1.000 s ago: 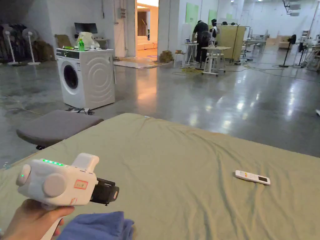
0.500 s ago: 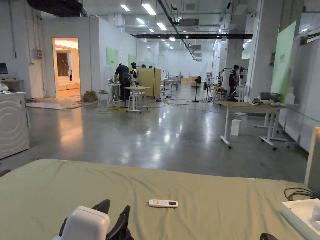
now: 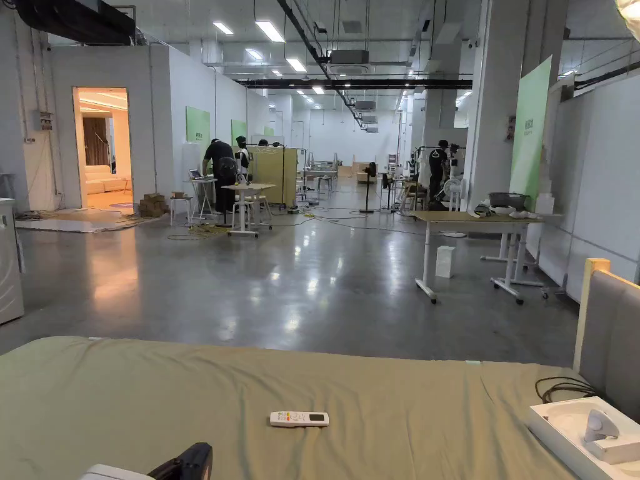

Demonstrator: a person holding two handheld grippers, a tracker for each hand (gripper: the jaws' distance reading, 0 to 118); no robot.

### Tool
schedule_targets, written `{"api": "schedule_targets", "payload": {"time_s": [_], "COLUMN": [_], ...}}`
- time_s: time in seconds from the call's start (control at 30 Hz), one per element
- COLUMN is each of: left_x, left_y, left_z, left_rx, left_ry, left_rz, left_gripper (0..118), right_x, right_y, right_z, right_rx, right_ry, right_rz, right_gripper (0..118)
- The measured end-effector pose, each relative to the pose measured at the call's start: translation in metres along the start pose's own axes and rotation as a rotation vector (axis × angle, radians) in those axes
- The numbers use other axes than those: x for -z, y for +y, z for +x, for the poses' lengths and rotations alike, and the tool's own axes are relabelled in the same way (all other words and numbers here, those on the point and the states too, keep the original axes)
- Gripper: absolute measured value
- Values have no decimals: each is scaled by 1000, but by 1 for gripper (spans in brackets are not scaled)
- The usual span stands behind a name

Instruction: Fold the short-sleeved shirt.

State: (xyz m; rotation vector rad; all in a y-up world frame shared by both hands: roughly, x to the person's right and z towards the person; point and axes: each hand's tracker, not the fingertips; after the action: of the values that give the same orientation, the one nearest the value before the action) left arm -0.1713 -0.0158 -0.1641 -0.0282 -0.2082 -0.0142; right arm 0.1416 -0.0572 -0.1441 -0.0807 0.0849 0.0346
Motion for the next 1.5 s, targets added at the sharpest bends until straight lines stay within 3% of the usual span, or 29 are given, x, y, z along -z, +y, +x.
{"api": "schedule_targets", "payload": {"time_s": [0.57,0.63,0.67,0.7,0.77,0.8,0.87,1.5], "left_x": [-3,-5,-5,-5,-6,-5,-7,-15], "left_y": [1,1,1,1,1,0,0,6], "left_z": [-2,-4,-5,-5,-5,-5,-4,-10], "left_rx": [39,31,26,22,20,21,26,-7], "left_ry": [-9,-15,-21,-28,-28,-24,-17,1], "left_rz": [-29,-25,-25,-28,-26,-23,-3,55], "left_gripper": [4,16,26,41,81,89,94,97], "right_x": [-8,-9,-10,-11,-11,-11,-12,-11], "right_y": [7,9,9,11,13,13,13,19], "right_z": [-1,1,1,1,1,1,-2,-9], "right_rx": [33,46,53,58,60,57,45,32], "right_ry": [-1,5,0,-4,-5,-8,-25,-57], "right_rz": [6,14,20,25,23,22,31,28], "right_gripper": [1,20,41,58,90,100,118,118]}}
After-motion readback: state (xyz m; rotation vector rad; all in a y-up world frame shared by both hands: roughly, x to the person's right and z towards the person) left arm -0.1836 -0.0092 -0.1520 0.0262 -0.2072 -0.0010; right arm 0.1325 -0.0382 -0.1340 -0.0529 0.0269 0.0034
